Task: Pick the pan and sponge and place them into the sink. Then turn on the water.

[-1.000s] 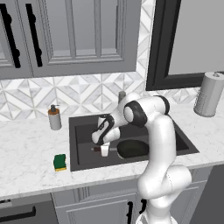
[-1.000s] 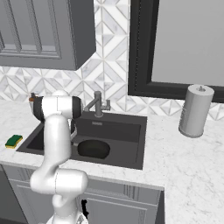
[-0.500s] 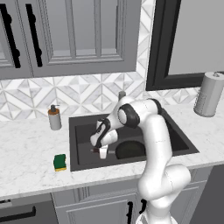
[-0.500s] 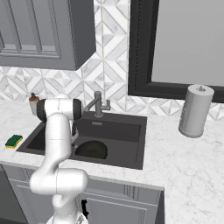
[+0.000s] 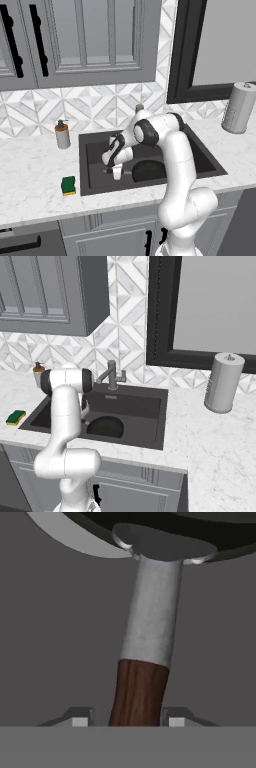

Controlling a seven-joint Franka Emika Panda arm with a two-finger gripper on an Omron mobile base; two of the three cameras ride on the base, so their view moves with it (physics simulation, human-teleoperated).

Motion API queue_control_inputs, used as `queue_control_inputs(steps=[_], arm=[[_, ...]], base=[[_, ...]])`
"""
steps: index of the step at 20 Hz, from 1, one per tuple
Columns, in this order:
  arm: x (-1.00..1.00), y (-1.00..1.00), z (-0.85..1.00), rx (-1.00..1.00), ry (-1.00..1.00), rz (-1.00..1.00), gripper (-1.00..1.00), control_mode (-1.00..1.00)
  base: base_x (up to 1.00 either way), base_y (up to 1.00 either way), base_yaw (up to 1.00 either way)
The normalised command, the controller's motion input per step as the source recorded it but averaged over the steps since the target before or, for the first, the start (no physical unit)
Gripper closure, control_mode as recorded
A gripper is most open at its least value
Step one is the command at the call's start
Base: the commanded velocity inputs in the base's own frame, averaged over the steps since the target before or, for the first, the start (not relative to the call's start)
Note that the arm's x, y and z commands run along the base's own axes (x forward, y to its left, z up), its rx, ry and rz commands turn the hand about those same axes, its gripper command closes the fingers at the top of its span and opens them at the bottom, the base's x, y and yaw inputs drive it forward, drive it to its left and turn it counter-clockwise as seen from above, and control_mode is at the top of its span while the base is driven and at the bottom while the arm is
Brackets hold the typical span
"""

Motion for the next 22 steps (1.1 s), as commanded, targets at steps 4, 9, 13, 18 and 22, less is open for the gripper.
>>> queue_control_inputs(steps=[4, 9, 13, 18, 22], arm=[[-0.16, 0.00, 0.65, 0.00, -0.03, 0.00, -1.00, -1.00], [-0.38, 0.00, 0.98, 0.00, -0.10, 0.09, -1.00, -1.00], [-0.65, 0.00, 1.00, 0.00, -0.14, 0.41, -1.00, -1.00], [-0.47, 0.01, 0.98, 0.00, -0.12, 0.74, -1.00, -1.00], [-0.18, 0.21, 0.86, 0.00, 0.00, 0.79, -1.00, -1.00]], base=[[0.00, 0.00, 0.00], [0.00, 0.00, 0.00], [0.00, 0.00, 0.00], [0.00, 0.00, 0.00], [0.00, 0.00, 0.00]])
